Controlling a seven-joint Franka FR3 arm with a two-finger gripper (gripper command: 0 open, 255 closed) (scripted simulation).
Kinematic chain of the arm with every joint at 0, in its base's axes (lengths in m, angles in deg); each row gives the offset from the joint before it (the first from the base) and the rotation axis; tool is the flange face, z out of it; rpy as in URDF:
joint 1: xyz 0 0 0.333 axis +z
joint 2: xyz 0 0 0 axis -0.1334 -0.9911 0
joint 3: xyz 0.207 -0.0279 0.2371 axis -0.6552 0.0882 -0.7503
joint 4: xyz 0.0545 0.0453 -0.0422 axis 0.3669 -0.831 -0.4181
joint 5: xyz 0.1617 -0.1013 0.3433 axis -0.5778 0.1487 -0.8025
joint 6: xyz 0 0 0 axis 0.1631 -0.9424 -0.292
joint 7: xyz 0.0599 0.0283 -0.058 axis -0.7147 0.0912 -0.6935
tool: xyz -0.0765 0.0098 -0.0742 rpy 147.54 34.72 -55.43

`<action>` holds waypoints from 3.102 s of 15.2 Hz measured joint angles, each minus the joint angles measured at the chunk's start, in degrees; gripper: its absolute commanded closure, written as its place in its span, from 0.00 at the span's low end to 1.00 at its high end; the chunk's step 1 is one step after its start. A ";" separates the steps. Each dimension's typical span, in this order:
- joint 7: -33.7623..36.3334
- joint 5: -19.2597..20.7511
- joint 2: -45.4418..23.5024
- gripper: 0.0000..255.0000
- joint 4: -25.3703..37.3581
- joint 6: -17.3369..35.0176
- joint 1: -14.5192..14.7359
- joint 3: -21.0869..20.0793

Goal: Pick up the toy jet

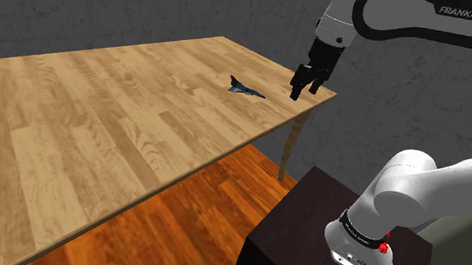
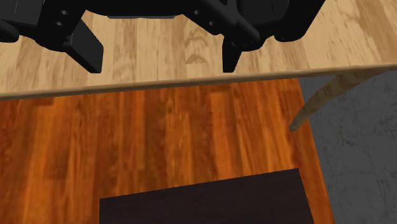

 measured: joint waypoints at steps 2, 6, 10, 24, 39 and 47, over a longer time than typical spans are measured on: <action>-0.95 0.20 -0.60 0.00 0.02 0.47 0.01 0.63; -8.54 1.39 -7.41 0.00 3.00 3.46 0.12 5.38; -16.83 1.39 -16.02 0.00 7.14 6.85 0.83 9.97; -46.10 -8.42 -50.42 0.00 34.39 6.98 1.19 19.61; -57.70 -14.80 -70.98 1.00 52.63 4.93 -3.05 18.34; -57.75 -14.83 -70.96 1.00 52.30 5.28 -3.01 18.33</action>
